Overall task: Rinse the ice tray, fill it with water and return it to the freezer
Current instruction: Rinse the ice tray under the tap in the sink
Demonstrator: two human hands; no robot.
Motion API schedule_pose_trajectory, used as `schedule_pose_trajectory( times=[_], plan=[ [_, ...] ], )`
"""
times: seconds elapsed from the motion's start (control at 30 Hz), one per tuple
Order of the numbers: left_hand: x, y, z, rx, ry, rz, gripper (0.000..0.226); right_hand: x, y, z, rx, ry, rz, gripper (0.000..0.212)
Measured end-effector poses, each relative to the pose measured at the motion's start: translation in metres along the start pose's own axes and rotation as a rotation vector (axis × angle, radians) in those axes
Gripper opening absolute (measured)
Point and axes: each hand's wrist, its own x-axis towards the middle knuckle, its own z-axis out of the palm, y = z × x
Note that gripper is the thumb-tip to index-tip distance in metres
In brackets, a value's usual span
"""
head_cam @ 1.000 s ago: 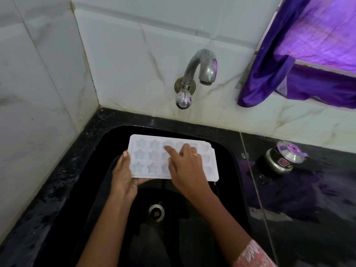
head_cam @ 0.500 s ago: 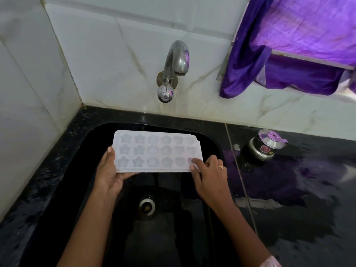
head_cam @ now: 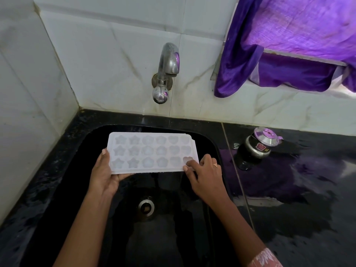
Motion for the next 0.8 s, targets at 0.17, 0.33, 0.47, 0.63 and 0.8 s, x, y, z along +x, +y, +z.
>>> schedule_pose_trajectory(
  times=[0.17,0.33,0.47,0.63,0.8],
  plan=[
    [0.000,-0.002,0.001,-0.003,-0.002,-0.019,0.040,0.003,-0.005,0.002,-0.006,-0.016,0.004,0.063],
    [0.000,0.002,0.001,0.008,0.006,-0.006,0.038,0.007,-0.009,0.001,-0.005,-0.075,0.007,0.062],
    [0.001,0.003,0.000,0.006,0.018,-0.004,0.037,0.007,-0.009,0.000,0.023,-0.085,-0.013,0.062],
    [-0.001,0.002,0.001,0.012,0.023,-0.004,0.034,0.008,-0.007,0.001,-0.007,-0.055,-0.027,0.063],
    [0.000,0.001,0.002,0.024,0.028,0.004,0.042,0.011,-0.020,-0.004,-0.016,0.073,-0.075,0.049]
  ],
)
